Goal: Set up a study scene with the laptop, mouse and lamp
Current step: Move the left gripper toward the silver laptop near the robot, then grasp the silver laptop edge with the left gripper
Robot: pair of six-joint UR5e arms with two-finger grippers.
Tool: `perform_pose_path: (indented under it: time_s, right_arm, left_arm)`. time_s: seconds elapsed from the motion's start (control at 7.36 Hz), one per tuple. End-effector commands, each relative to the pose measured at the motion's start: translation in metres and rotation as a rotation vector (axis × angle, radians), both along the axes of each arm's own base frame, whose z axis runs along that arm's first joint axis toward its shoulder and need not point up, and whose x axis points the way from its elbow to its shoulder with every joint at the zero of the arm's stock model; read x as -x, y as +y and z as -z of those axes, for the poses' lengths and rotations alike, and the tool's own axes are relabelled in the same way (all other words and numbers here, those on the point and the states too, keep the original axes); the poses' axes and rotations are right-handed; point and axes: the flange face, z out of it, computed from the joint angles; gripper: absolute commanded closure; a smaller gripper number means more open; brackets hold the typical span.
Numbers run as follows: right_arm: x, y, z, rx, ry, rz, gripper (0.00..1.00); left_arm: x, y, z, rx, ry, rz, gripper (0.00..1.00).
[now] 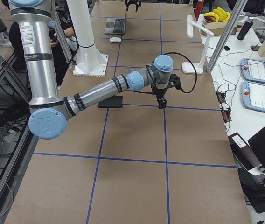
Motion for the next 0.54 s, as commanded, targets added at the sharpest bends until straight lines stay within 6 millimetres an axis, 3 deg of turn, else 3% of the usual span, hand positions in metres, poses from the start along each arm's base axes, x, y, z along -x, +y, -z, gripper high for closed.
perform_pose_path:
  time_s: [0.0,0.41]
  right_arm:
    - [0.001,0.000,0.000,0.000,0.000,0.002,0.00]
    - [0.004,0.000,-0.001,-0.001,0.005,0.007,0.00]
  left_arm:
    - [-0.020,0.009,0.001,-0.037,-0.014,-0.048,0.00]
    - [-0.026,0.024,-0.009,-0.023,-0.037,-0.079,0.00]
